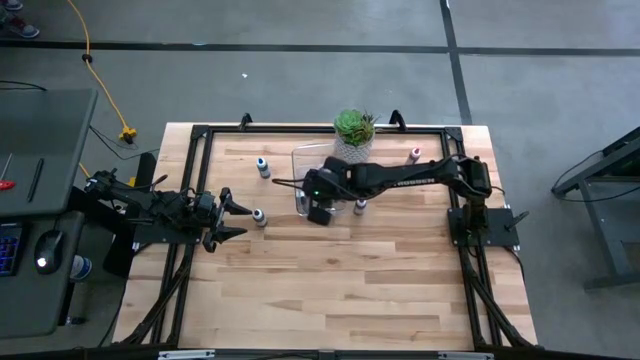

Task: Pick & Place food coloring
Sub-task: Put the big black food coloring bottle into the transparent bin

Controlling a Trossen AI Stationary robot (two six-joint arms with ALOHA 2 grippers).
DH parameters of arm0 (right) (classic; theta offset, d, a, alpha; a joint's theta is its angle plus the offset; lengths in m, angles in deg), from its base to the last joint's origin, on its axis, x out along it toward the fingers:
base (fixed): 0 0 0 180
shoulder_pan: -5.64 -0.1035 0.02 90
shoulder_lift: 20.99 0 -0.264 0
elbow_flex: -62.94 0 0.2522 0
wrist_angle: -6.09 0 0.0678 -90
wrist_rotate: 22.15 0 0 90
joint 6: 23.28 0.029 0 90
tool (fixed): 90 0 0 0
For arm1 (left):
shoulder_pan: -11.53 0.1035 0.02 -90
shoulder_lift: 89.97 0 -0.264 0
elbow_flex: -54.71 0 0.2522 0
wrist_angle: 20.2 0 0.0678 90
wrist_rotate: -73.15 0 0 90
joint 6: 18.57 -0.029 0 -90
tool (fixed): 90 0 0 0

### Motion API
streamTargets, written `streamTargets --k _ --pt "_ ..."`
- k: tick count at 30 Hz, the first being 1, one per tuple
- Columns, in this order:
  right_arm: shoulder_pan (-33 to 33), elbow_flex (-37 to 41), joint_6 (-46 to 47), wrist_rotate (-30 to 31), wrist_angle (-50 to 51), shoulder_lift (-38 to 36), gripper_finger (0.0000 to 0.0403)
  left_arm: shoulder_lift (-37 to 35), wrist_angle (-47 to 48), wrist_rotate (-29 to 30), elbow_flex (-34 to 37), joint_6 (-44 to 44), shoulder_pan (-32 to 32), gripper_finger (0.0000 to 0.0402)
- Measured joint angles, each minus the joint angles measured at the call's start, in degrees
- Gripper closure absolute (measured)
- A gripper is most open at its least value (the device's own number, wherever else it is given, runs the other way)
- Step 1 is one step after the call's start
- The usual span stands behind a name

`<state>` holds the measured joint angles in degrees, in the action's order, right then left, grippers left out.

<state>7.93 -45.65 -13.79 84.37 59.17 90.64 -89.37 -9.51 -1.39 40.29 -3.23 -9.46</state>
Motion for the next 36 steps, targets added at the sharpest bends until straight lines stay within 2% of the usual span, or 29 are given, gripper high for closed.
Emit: streamTargets --k 7,13,17,23,25,30,36 --pt "0.0 0.0 4.6 2.7 -2.1 0.0 0.0403 0.0 0.0 0.0 0.0 0.0 0.0 0.013" --pt "0.2 0.0 5.2 2.3 -5.0 0.0 0.0402 0.0 0.0 0.0 0.0 0.0 0.0 0.013" --pt "1.3 0.0 3.0 -5.4 -8.1 0.0 0.0402 0.0 0.0 0.0 0.0 0.0 0.0 0.013" --pt "4.2 0.0 -10.1 -26.5 -13.6 0.0 0.0402 0.0 0.0 0.0 0.0 0.0 0.0 0.013" --pt "4.6 0.0 -14.5 -31.0 -15.2 -0.1 0.0402 0.0 0.0 0.0 0.0 0.0 0.0 0.013" --pt "4.8 0.0 -19.7 -31.0 -17.0 0.4 0.0402 0.0 0.0 0.0 0.0 0.0 0.0 0.013" --pt "4.5 0.1 -20.5 -30.9 -21.5 4.2 0.0402 0.0 0.0 0.0 0.0 0.0 0.0 0.013"
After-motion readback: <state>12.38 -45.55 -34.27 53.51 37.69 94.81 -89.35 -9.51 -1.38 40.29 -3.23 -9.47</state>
